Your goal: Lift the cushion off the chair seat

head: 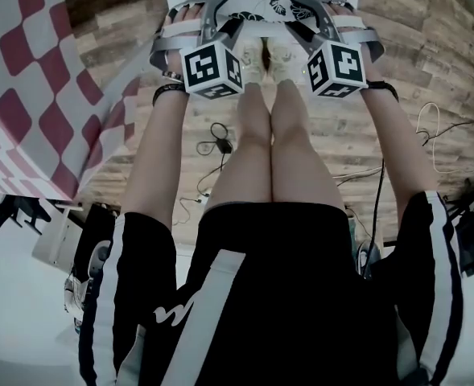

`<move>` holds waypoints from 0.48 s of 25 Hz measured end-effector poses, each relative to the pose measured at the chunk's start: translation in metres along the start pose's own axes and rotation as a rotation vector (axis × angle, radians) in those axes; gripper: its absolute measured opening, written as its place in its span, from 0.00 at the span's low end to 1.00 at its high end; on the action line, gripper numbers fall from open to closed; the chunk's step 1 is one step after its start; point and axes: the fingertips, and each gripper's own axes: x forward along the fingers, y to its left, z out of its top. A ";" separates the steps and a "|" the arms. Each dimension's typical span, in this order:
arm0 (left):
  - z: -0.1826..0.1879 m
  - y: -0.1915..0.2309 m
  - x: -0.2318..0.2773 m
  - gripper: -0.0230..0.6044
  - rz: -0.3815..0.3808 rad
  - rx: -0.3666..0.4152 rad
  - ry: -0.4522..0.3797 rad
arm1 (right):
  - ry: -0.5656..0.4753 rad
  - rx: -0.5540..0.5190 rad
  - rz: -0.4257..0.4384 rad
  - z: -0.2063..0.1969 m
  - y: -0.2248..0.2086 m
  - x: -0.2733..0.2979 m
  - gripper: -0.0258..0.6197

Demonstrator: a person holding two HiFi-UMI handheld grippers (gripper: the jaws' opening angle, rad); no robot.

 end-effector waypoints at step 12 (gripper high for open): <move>0.011 -0.009 -0.001 0.17 -0.052 0.017 -0.027 | -0.014 0.002 -0.015 0.001 -0.003 -0.006 0.15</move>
